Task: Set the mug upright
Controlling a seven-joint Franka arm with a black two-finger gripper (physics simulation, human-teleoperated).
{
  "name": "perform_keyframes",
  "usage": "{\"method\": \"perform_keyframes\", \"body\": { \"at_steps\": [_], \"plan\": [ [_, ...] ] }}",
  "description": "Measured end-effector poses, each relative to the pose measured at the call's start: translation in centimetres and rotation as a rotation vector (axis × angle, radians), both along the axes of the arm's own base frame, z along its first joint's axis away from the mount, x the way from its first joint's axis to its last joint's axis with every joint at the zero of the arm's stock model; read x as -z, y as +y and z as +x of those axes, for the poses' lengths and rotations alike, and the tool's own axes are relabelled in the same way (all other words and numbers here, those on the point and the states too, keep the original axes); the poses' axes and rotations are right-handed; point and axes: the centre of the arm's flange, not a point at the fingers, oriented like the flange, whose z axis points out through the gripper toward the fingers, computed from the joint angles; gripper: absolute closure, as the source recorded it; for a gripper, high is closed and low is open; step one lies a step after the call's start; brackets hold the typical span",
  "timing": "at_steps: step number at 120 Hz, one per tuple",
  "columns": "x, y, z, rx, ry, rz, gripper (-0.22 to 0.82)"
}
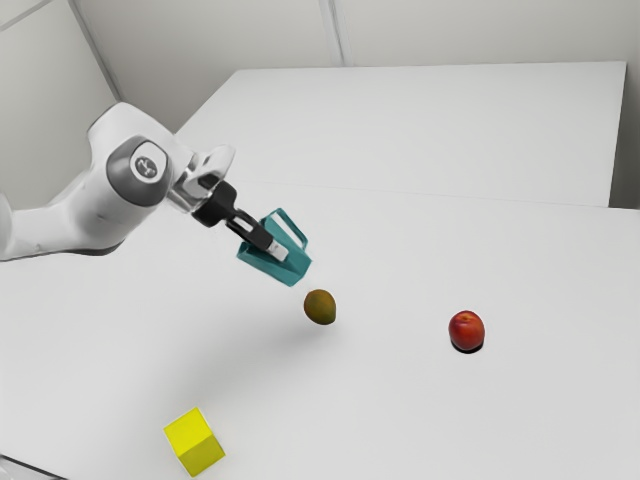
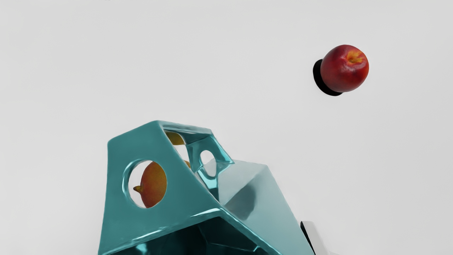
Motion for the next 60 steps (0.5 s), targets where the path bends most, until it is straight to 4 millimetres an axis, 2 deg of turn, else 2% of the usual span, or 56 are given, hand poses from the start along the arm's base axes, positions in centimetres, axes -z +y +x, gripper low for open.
{"method": "perform_keyframes", "body": {
  "at_steps": [15, 23, 39, 60],
  "plan": [
    [-1.6, 0.9, 1.2, 0.046, -0.032, 0.203, 0.79],
    [-1.7, 1.1, 1.7, 0.058, -0.028, 0.290, 0.79],
    [-0.5, 1.4, 2.5, 0.064, 0.008, 0.416, 0.79],
    [2.0, 1.4, 3.0, 0.048, 0.068, 0.506, 0.79]
  ]
}}
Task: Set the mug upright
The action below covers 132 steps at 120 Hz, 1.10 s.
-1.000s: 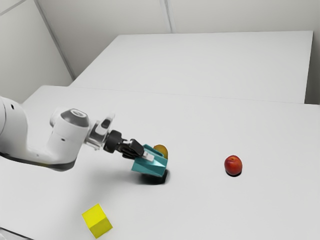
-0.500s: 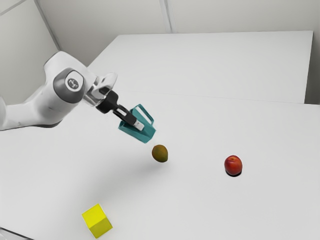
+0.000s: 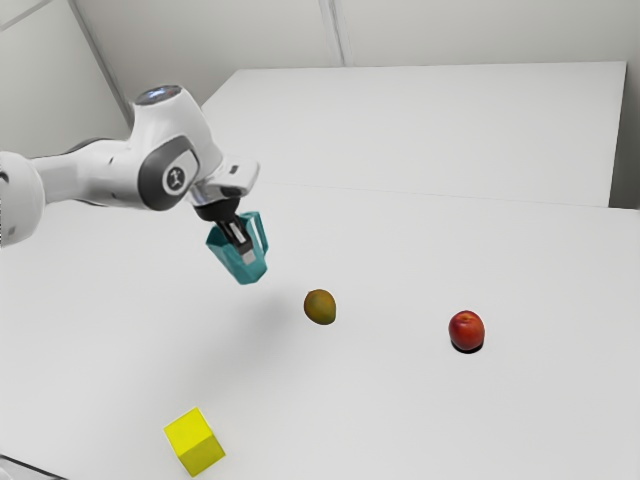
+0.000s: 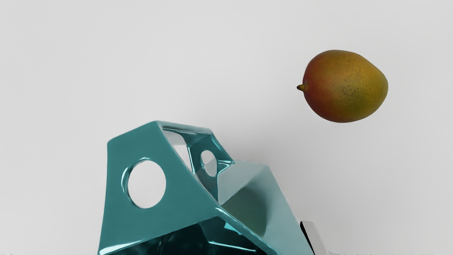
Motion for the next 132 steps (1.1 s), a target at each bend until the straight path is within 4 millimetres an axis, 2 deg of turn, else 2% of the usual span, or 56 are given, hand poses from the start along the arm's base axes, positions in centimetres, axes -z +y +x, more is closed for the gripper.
{"method": "perform_keyframes", "body": {
  "at_steps": [54, 132],
  "plan": [
    [5.1, -0.2, 1.1, -0.092, 0.026, 0.075, 0.79],
    [7.7, 1.4, 2.2, -0.158, -0.037, 0.119, 0.79]
  ]
}}
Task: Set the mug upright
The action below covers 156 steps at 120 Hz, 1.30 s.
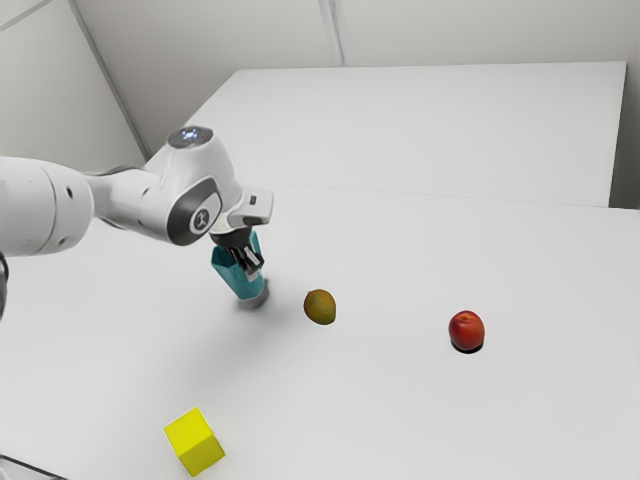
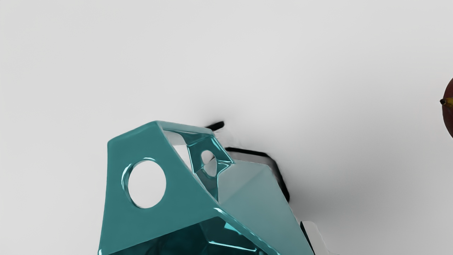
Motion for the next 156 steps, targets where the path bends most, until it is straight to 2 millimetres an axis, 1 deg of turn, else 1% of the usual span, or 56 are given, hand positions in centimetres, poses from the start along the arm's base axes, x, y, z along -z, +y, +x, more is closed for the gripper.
{"method": "perform_keyframes", "body": {
  "at_steps": [14, 35, 106, 120, 128, 156],
  "plan": [
    [0.6, 0.1, -0.1, -0.007, 0.003, 0.002, 0.79],
    [0.7, 0.1, -0.1, -0.015, 0.000, 0.001, 0.77],
    [0.8, 0.2, -0.2, -0.012, -0.005, -0.008, 0.34],
    [0.4, 0.1, -0.2, -0.009, -0.013, -0.011, 0.28],
    [-0.2, 0.1, -0.2, -0.008, -0.023, -0.015, 0.25],
    [-3.1, -0.1, -1.3, -0.003, -0.062, -0.044, 0.20]
  ]
}}
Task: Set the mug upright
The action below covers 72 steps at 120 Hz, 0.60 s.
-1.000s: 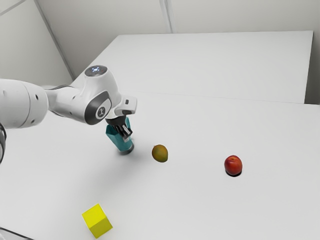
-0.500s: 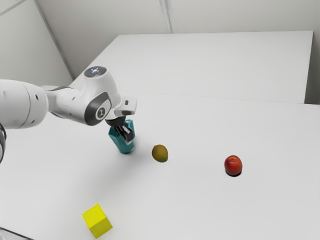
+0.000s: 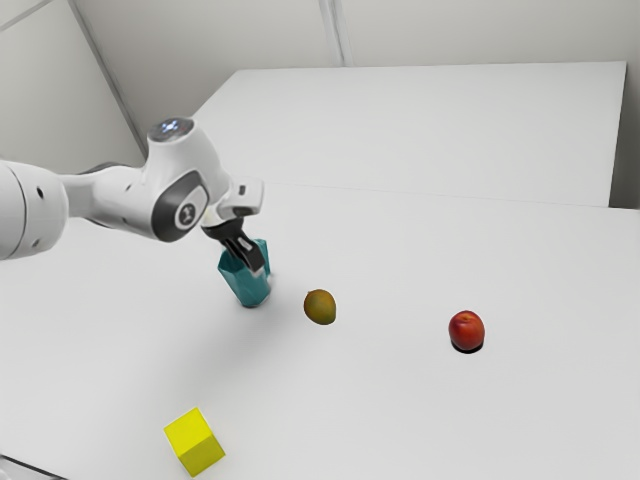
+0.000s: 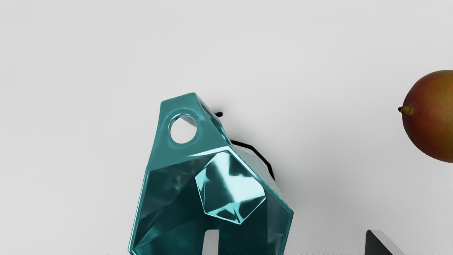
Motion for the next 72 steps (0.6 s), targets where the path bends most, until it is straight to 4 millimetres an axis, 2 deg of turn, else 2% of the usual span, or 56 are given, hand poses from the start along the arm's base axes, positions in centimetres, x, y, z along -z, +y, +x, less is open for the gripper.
{"method": "perform_keyframes", "body": {
  "at_steps": [20, 36, 44, 57, 72],
  "plan": [
    [-2.3, -0.2, 0.1, 0.005, -0.039, -0.013, 0.17],
    [-5.9, -0.4, 1.2, 0.002, -0.076, -0.021, 0.11],
    [-8.6, -0.4, 2.4, -0.009, -0.092, -0.027, 0.08],
    [-13.0, -0.4, 5.4, -0.049, -0.078, -0.021, 0.05],
    [-14.7, -0.7, 8.0, -0.098, 0.017, -0.025, 0.03]
  ]
}}
